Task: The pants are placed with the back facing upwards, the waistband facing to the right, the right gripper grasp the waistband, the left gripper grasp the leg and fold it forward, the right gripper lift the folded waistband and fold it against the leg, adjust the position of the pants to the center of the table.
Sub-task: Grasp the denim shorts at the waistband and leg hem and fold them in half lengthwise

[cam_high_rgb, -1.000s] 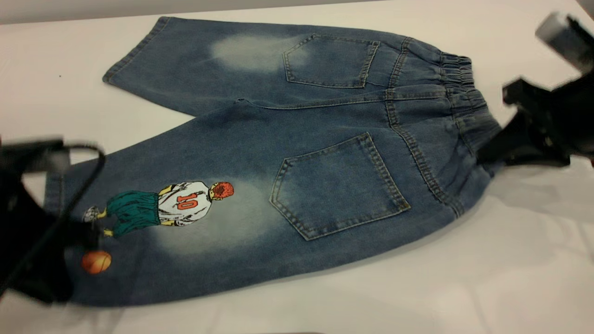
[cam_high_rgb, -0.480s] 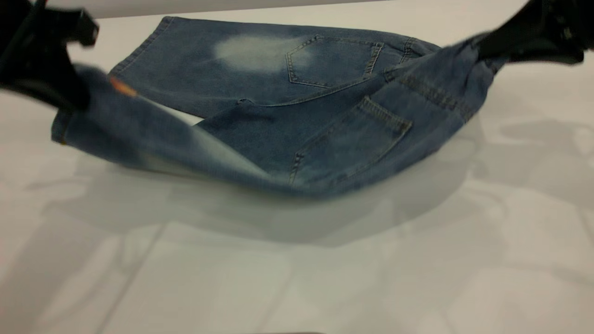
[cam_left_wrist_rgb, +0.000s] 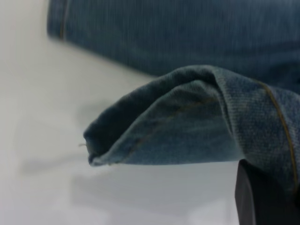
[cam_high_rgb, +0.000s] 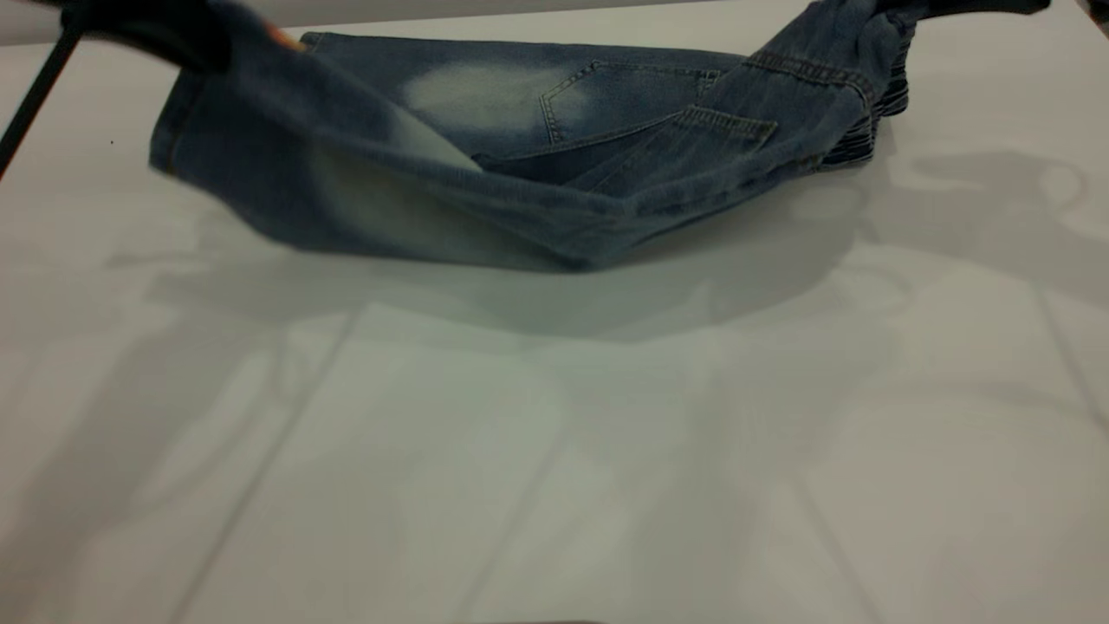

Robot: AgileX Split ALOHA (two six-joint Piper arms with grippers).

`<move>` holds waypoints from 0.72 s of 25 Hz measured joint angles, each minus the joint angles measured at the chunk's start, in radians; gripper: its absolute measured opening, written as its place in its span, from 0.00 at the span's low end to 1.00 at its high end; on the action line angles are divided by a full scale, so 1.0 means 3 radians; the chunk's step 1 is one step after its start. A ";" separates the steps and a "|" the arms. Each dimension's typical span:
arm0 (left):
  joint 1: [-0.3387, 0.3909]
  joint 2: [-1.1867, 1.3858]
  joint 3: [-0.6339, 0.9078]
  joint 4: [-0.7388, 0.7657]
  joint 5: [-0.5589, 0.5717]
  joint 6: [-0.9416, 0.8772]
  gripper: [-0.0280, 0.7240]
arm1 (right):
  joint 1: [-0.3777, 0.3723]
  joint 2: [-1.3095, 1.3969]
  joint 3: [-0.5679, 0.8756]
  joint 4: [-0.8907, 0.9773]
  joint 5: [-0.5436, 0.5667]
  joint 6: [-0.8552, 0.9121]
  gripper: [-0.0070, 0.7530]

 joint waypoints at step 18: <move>0.0432 0.0316 -0.0334 0.0061 -0.0037 0.0008 0.09 | -0.0378 0.0291 -0.0325 -0.0232 0.0037 0.0564 0.06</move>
